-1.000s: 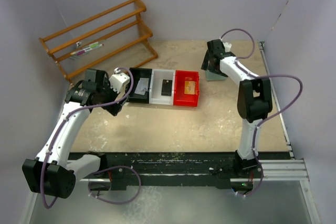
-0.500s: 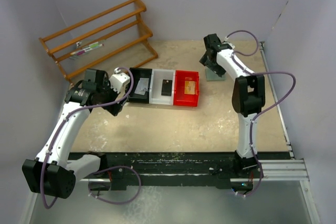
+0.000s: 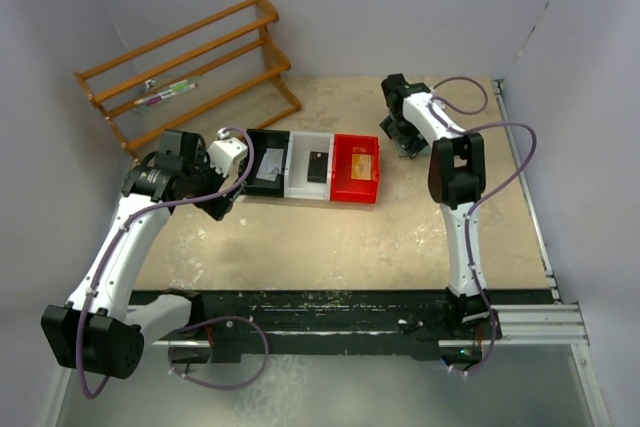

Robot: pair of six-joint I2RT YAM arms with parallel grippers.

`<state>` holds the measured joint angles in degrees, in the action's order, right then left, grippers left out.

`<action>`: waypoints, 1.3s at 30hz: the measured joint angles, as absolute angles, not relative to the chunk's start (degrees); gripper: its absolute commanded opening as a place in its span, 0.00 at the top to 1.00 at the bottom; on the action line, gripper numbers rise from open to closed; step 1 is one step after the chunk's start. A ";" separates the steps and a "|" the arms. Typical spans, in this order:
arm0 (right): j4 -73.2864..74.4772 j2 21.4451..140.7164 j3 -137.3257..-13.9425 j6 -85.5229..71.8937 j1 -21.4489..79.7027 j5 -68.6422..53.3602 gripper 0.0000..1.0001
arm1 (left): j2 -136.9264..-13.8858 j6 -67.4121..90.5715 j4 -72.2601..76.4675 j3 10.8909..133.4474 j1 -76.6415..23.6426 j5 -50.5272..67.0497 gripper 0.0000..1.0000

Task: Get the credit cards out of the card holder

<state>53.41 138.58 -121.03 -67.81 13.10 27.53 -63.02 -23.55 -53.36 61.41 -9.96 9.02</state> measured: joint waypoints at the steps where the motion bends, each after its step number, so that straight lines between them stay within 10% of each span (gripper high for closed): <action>1: 53.60 138.58 -121.03 -68.03 13.04 27.55 0.01 | -63.02 -23.57 -53.36 61.41 -9.96 9.02 0.01; 24: 40.23 119.35 -91.22 -54.33 10.96 27.29 0.00 | -60.82 -23.57 -54.17 61.41 -9.96 10.26 0.01; 39: 41.34 128.27 -114.17 -58.06 9.87 26.33 0.02 | -60.55 -23.57 -55.02 61.78 -9.96 10.33 0.01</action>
